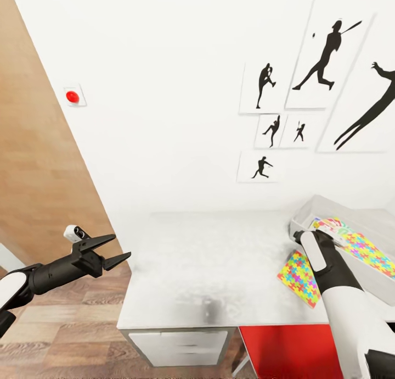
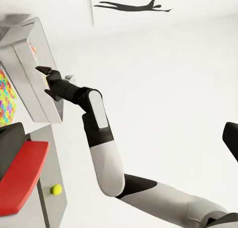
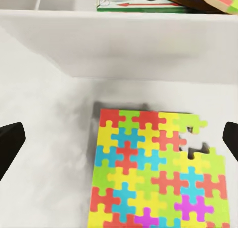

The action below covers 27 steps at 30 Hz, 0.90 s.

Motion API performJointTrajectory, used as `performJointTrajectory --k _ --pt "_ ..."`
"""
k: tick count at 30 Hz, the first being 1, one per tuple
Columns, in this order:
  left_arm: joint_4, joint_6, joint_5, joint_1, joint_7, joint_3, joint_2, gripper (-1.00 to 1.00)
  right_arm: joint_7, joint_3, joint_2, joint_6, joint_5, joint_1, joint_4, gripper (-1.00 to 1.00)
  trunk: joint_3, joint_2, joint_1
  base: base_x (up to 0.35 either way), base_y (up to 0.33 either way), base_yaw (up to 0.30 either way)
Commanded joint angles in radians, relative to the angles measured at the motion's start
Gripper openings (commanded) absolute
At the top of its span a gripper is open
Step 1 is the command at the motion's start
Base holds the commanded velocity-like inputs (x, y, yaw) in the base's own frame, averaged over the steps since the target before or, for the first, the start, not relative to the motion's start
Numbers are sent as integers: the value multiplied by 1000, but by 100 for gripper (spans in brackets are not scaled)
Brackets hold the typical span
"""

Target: Put all the toys in the child's room - the three board games (two on the bed and one on the table), the two jigsaw puzzles on the table, and the tennis ball on the table - inside the toy box on the table in the child's room.

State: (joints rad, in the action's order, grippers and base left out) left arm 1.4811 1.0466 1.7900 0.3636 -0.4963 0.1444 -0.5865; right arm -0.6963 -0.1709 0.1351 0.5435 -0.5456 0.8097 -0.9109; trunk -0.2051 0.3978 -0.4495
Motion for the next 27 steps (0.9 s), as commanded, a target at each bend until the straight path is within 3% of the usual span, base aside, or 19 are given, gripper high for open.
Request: performJointTrajectory --k 1,8,27 --pt "-1 1 -4 2 -8 2 -1 100 -7 1 1 -9 -7 10 18 100 -4 2 -1 0 0 0" --pt "-2 1 -5 2 -8 0 -2 100 -2 3 5 -97 -7 31 95 100 -15 2 -1 0 0 0" --pt "-2 1 -4 2 -8 0 -3 100 -1 9 24 -112 -5 64 151 100 -46 2 -1 0 0 0"
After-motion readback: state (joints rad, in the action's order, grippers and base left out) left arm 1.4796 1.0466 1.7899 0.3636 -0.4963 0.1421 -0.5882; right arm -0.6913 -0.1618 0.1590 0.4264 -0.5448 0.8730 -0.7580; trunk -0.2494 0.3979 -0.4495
